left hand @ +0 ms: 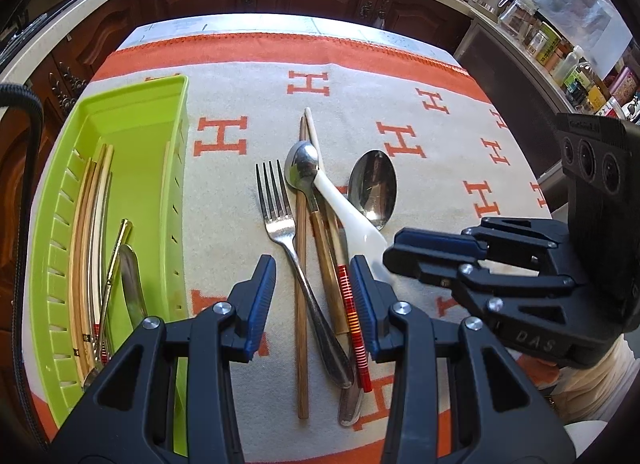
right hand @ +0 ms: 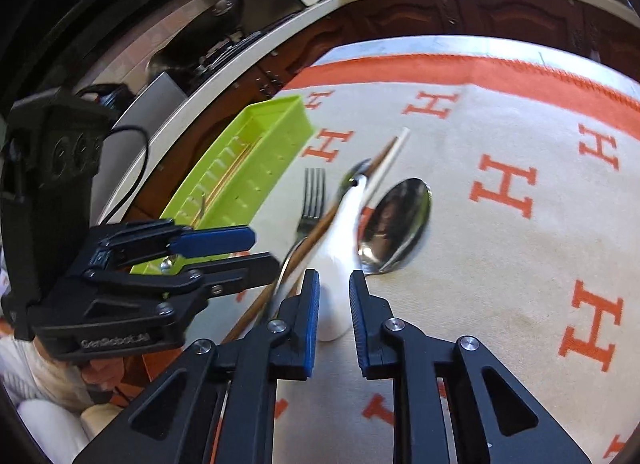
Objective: Organize utensils
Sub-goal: 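Move both open grippers back toward the fork and white ceramic spoon, then lower right gripper around the white ceramic spoon handle and close, then close left gripper on a metal spoon while right gripper lifts the white spoon, then carry the white spoon and metal spoon over the green tray with both grippers, then lower both spoons into the green tray and open both grippers, then move both open grippers back over the fork and remaining chopsticks, then grasp a plain wooden chopstick with right gripper and lift it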
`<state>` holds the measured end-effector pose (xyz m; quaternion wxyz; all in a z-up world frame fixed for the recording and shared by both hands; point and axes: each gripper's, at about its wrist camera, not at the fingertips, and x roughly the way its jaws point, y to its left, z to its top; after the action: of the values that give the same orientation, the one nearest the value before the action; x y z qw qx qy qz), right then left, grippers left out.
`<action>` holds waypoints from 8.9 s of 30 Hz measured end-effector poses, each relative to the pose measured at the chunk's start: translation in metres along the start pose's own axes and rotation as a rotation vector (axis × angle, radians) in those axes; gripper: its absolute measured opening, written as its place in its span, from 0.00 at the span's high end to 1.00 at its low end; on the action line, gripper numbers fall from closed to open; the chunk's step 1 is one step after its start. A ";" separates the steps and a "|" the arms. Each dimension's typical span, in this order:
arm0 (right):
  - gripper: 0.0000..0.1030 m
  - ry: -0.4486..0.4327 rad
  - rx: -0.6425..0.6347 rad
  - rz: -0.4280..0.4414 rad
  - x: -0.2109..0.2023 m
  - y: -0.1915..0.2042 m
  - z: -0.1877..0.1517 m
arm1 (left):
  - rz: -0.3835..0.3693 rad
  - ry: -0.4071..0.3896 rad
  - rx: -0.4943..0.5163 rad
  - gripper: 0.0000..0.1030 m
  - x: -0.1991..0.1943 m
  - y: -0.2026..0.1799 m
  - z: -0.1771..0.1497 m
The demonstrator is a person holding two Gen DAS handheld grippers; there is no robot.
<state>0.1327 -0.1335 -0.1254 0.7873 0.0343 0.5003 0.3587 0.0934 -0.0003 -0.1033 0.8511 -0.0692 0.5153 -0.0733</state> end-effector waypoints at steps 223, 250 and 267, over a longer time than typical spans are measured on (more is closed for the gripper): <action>0.69 -0.084 0.277 -0.194 -0.035 0.001 -0.003 | -0.003 -0.144 -0.044 0.72 -0.043 0.024 -0.021; 0.85 0.041 -0.028 -0.463 0.061 0.041 0.040 | -0.042 -0.086 -0.091 0.76 -0.019 0.044 -0.021; 0.95 -0.018 0.253 -0.317 -0.005 -0.022 -0.011 | 0.014 -0.064 -0.108 0.76 0.012 0.032 0.009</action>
<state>0.1344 -0.1561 -0.1358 0.8279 0.0570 0.5332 0.1644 0.1090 0.0294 -0.1160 0.8627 -0.1138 0.4913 -0.0373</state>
